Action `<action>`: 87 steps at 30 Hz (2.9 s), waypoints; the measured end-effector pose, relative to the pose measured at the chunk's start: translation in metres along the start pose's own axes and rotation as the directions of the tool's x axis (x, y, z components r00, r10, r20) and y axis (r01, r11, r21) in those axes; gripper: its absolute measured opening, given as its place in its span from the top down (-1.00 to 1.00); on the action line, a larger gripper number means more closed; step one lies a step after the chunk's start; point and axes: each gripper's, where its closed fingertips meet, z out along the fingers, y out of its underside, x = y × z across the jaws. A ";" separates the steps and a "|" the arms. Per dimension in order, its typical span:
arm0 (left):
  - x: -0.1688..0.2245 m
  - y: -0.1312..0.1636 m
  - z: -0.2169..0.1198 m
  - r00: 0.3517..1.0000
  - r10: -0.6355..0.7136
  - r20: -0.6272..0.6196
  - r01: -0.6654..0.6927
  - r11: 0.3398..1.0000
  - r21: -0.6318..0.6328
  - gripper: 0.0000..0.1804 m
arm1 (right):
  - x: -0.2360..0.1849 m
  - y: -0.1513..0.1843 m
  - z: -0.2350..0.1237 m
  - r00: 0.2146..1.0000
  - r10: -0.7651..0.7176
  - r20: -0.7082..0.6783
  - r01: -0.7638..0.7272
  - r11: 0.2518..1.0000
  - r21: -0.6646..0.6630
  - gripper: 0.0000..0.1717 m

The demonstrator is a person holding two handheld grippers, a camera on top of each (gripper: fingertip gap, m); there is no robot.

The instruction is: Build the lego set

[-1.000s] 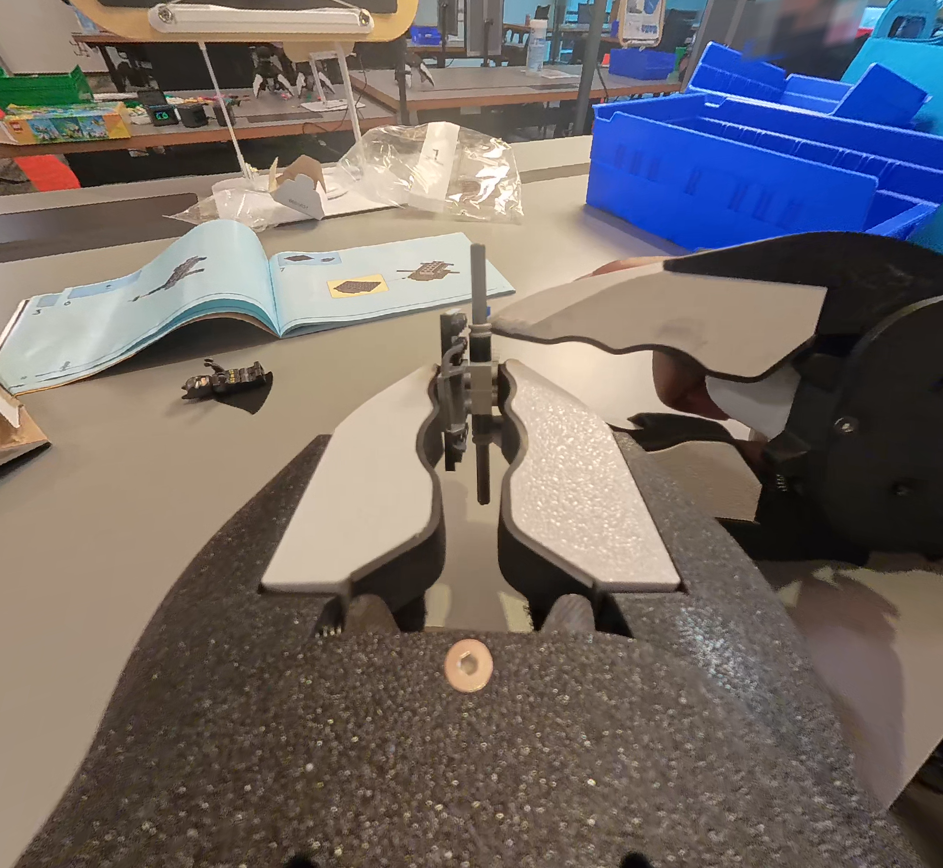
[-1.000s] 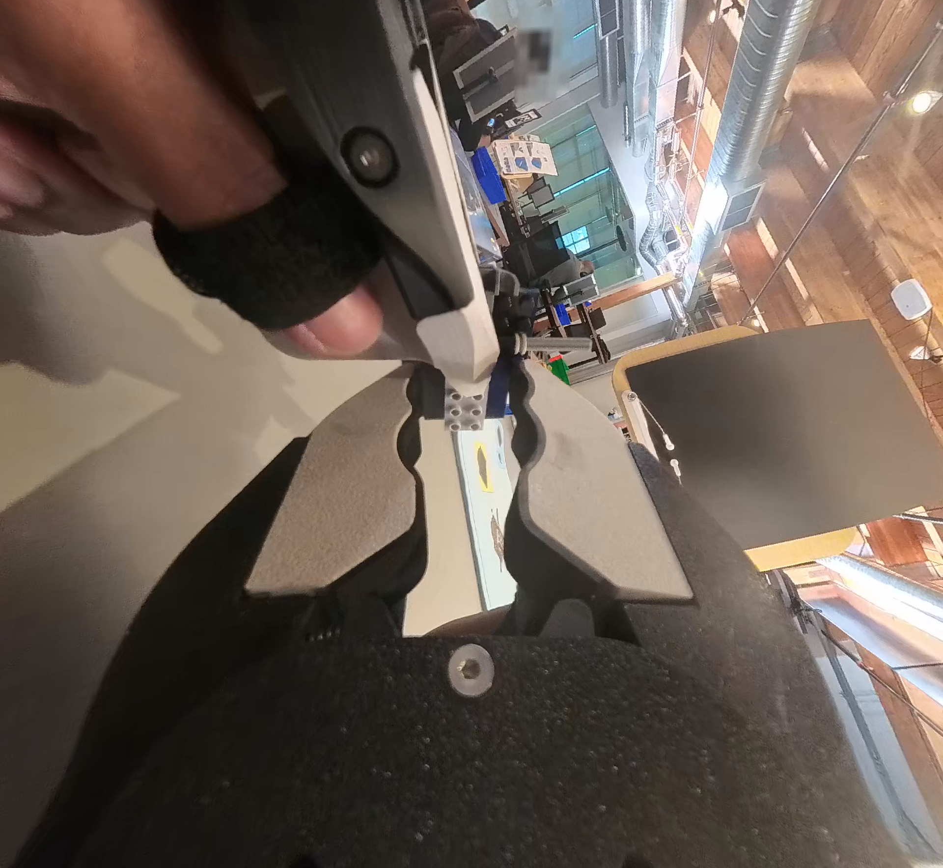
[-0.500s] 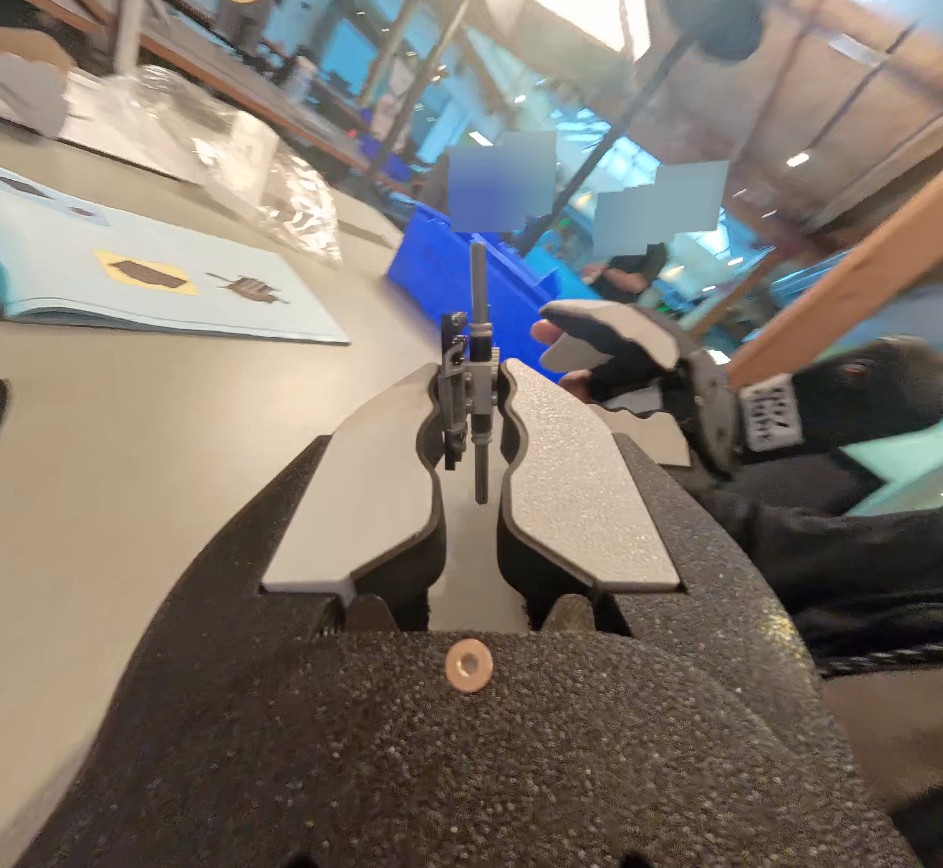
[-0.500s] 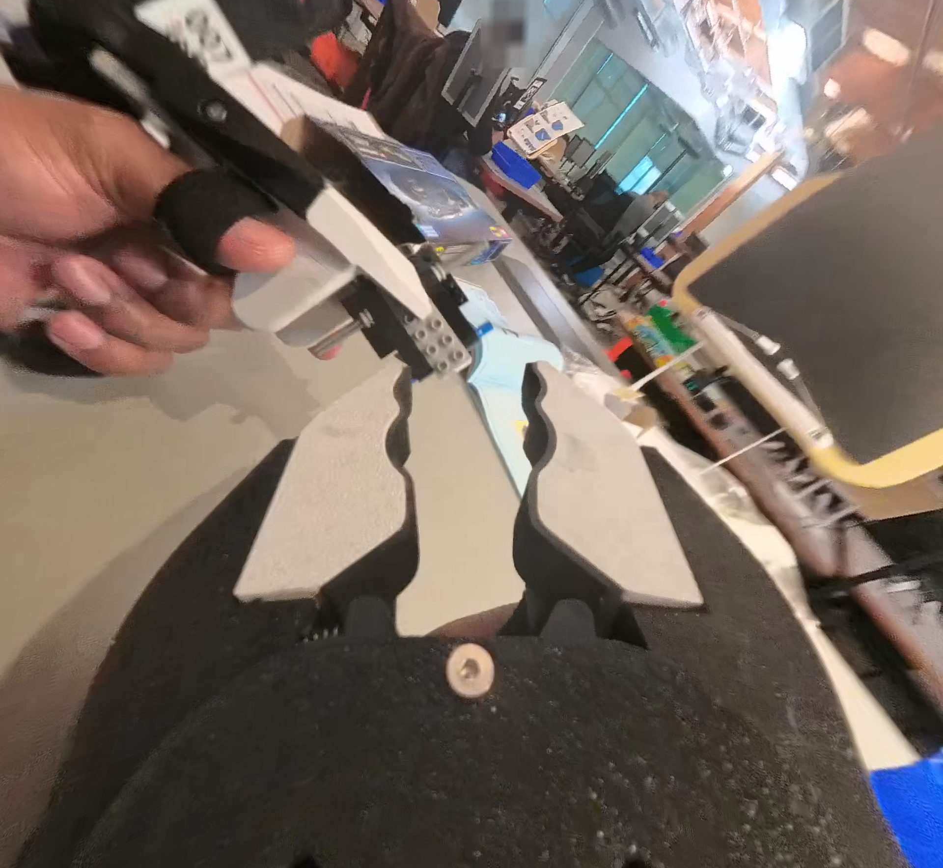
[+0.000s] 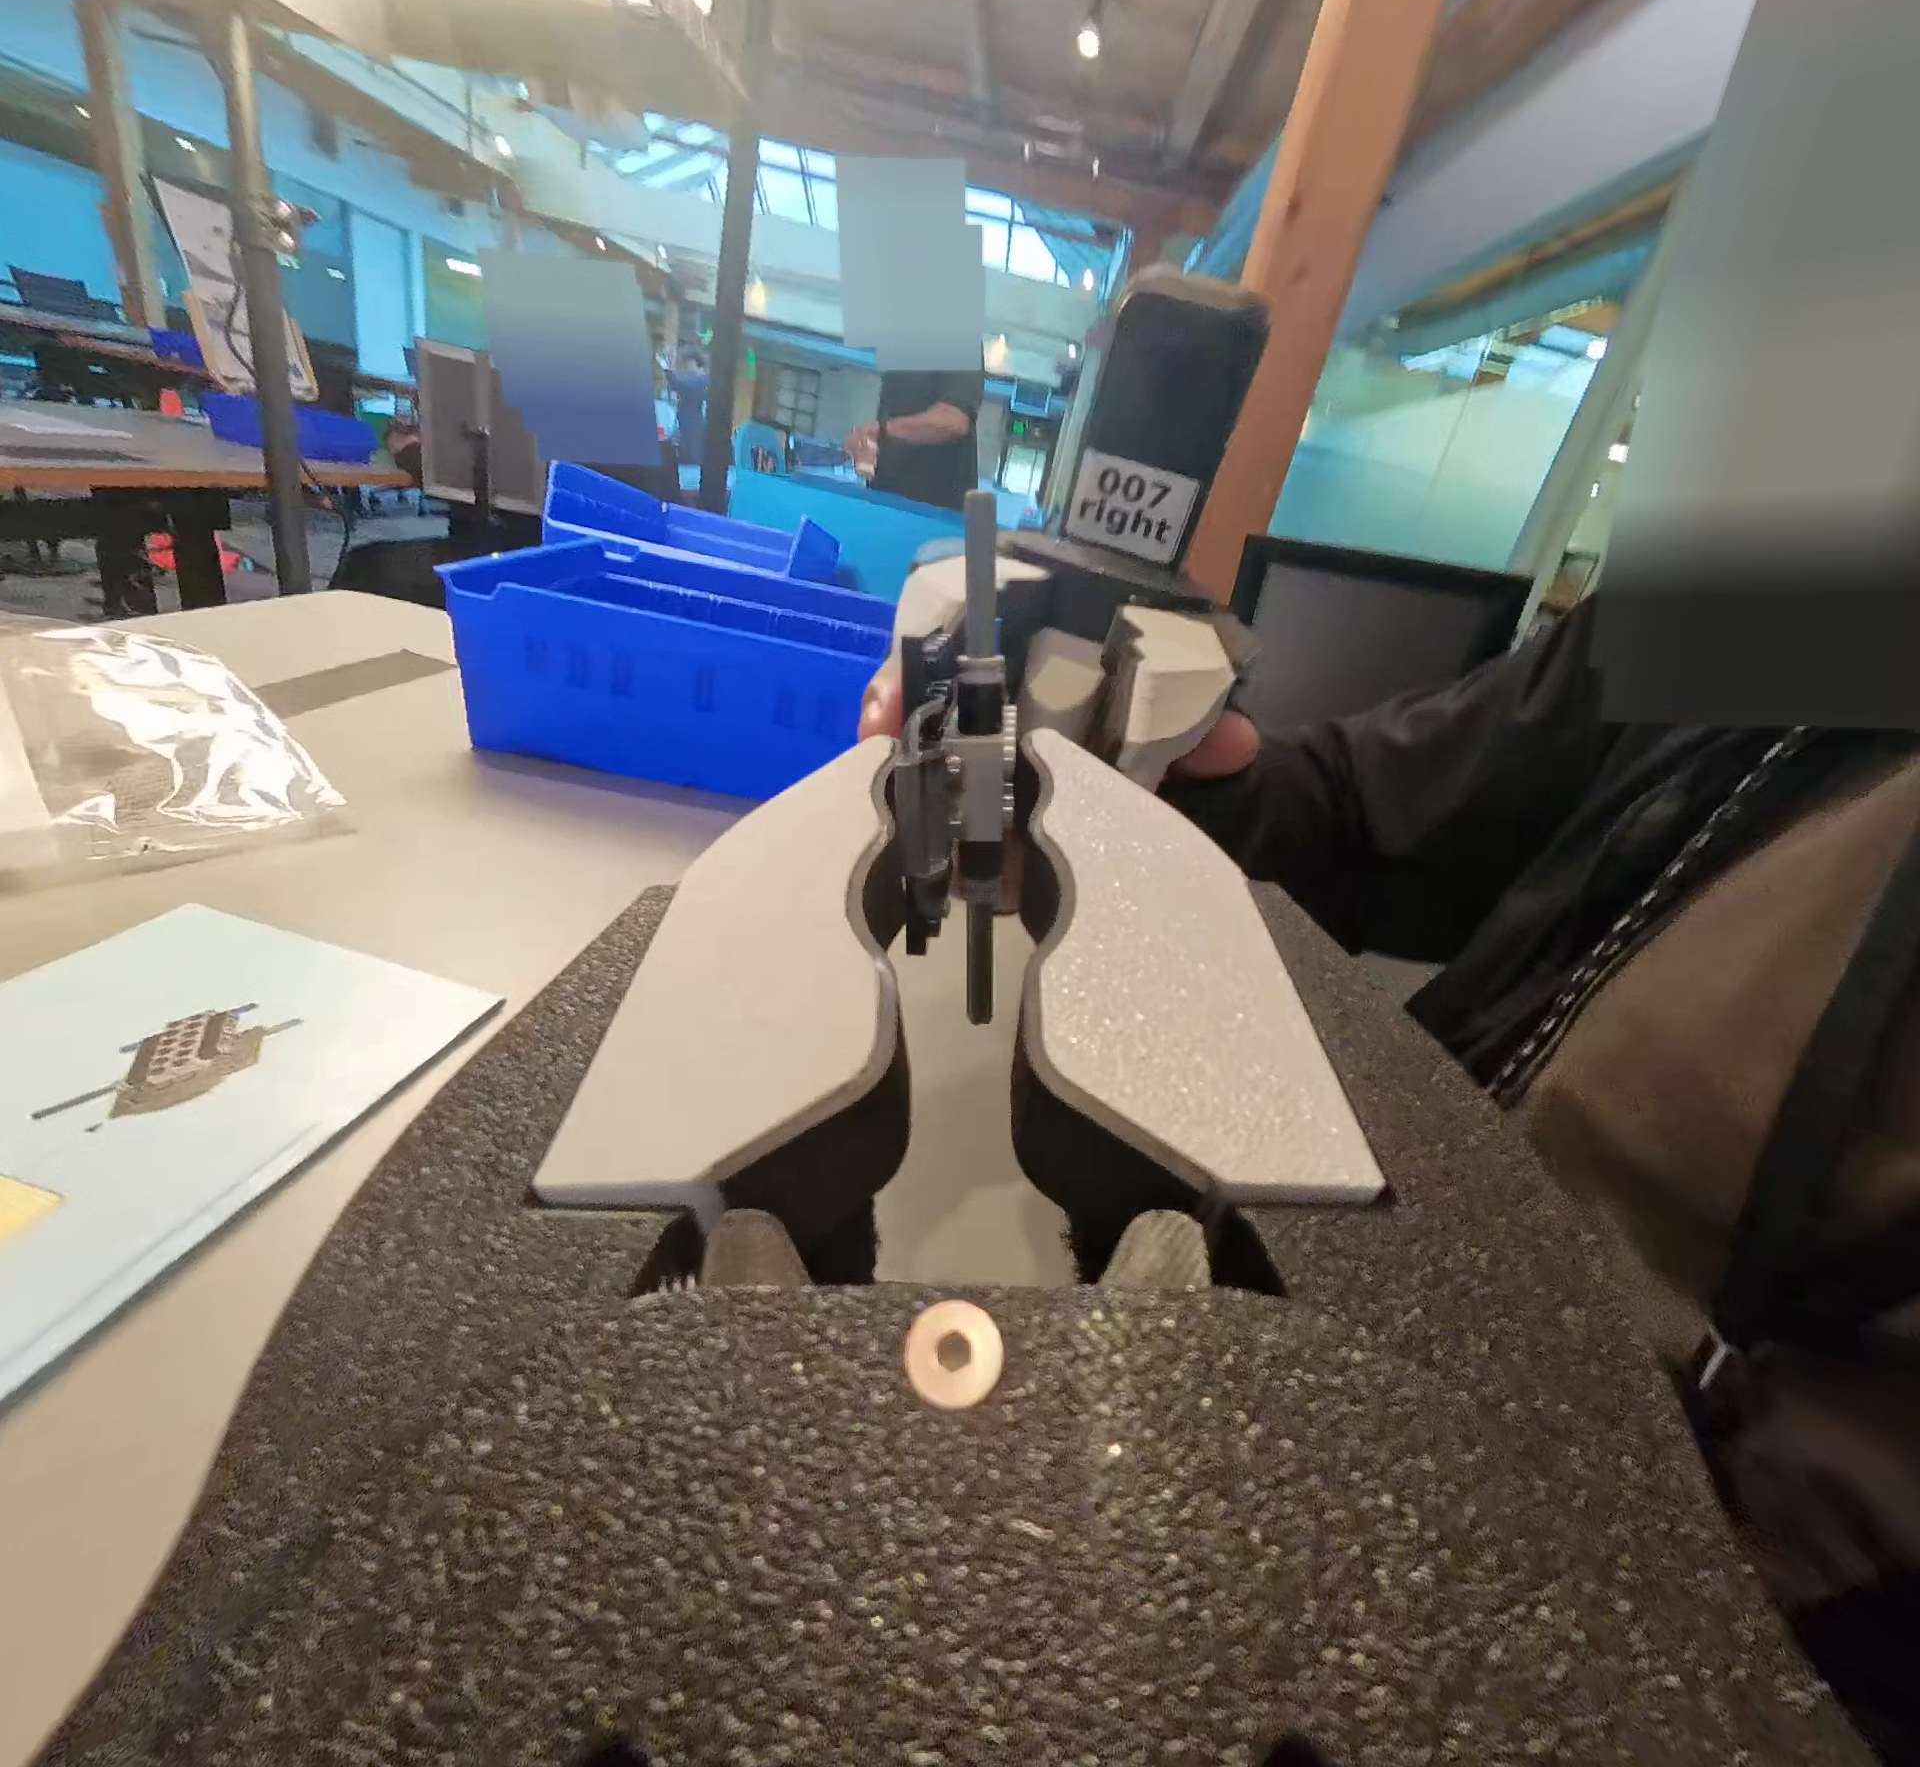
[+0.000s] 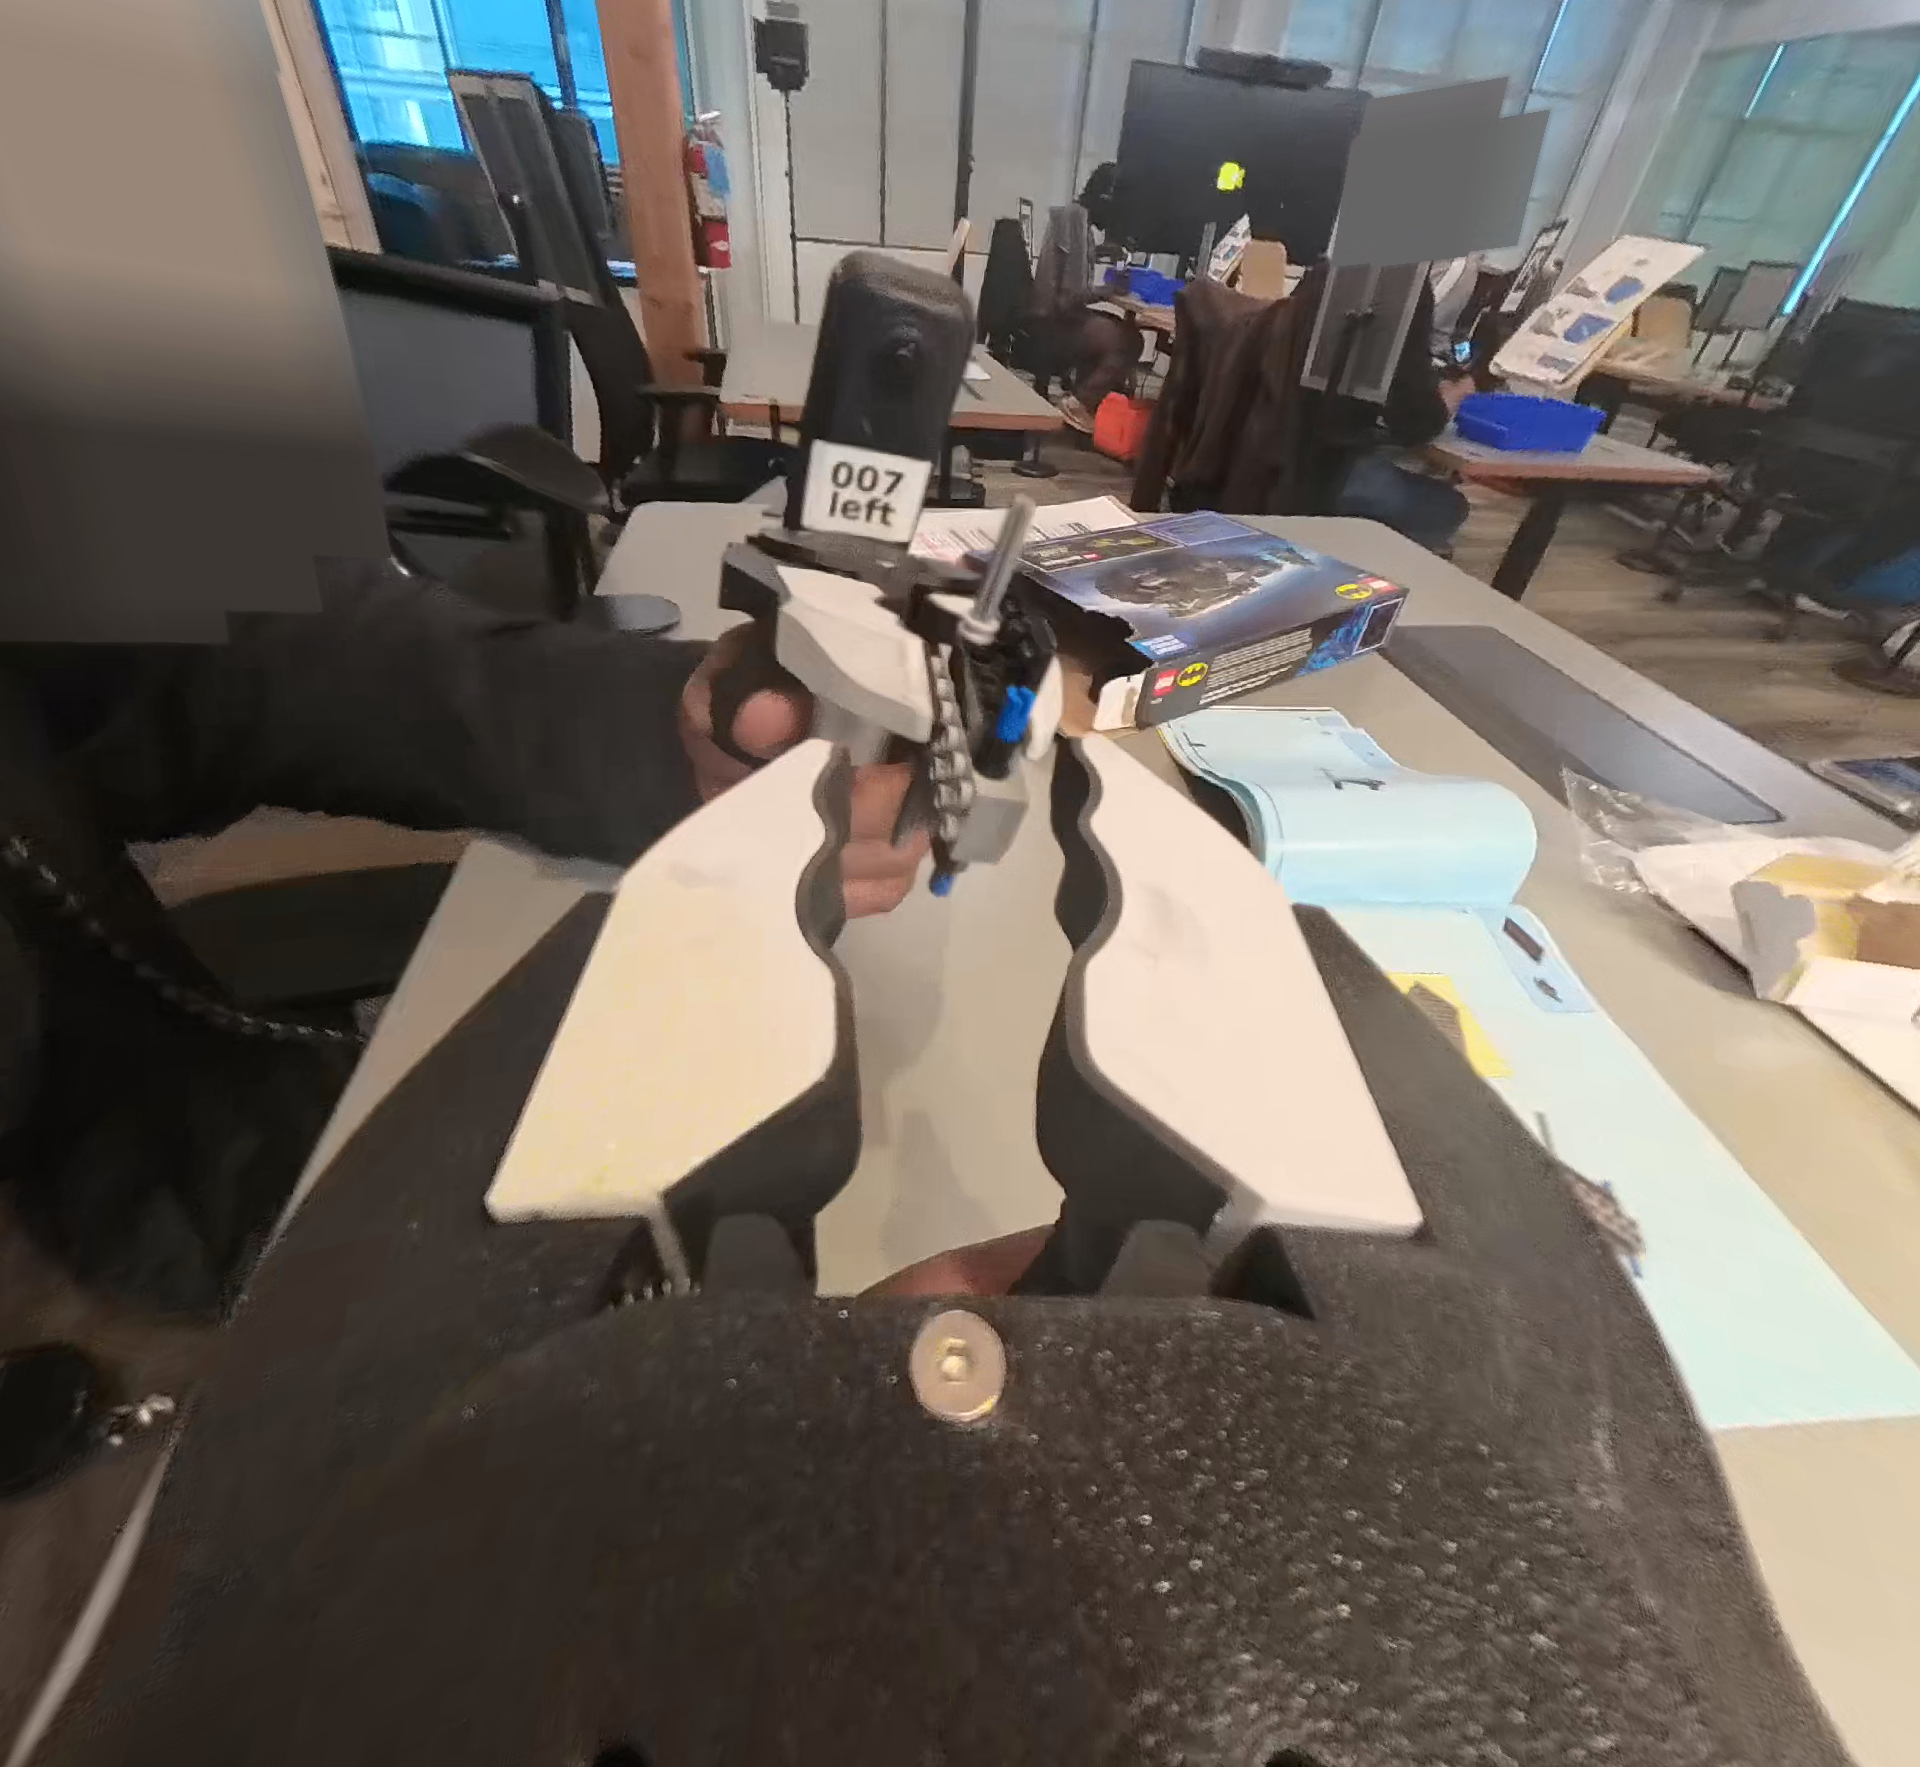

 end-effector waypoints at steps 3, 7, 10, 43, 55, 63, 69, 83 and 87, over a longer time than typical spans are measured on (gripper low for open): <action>-0.008 0.007 0.012 0.997 0.074 -0.025 -0.076 0.993 -0.087 0.80 | 0.013 0.009 -0.007 0.997 -0.063 -0.045 0.061 0.997 -0.040 0.60; -0.018 0.024 0.028 0.975 0.218 -0.045 -0.222 0.945 -0.238 0.80 | 0.030 0.023 -0.020 0.989 -0.114 -0.089 0.108 0.992 -0.071 0.64; -0.026 0.037 0.035 0.943 0.329 -0.059 -0.329 0.884 -0.332 0.80 | 0.038 0.037 -0.026 0.977 -0.182 -0.107 0.167 0.977 -0.131 0.66; -0.010 0.087 0.037 0.960 0.228 -0.164 -0.278 0.846 -0.456 0.80 | 0.007 0.070 -0.028 0.991 -0.044 0.129 0.072 0.972 -0.224 0.82; -0.013 0.086 0.033 0.976 0.170 -0.138 -0.214 0.872 -0.440 0.78 | 0.008 0.071 -0.023 0.986 0.088 0.138 -0.061 0.980 -0.191 0.85; -0.018 0.077 0.033 0.990 0.098 -0.102 -0.131 0.913 -0.387 0.80 | 0.016 0.061 -0.025 0.983 0.147 0.106 -0.129 0.979 -0.156 0.72; -0.017 0.067 0.033 0.993 0.063 -0.097 -0.092 0.940 -0.329 0.80 | 0.017 0.063 -0.026 0.991 0.111 0.075 -0.095 0.977 -0.191 0.71; -0.007 0.061 0.033 0.988 0.037 -0.152 -0.080 0.955 -0.287 0.80 | 0.006 0.062 -0.027 0.986 0.104 0.131 -0.076 0.976 -0.202 0.79; -0.006 0.060 0.033 0.988 0.033 -0.151 -0.075 0.957 -0.279 0.81 | 0.006 0.061 -0.026 0.979 0.142 0.145 -0.114 0.976 -0.186 0.80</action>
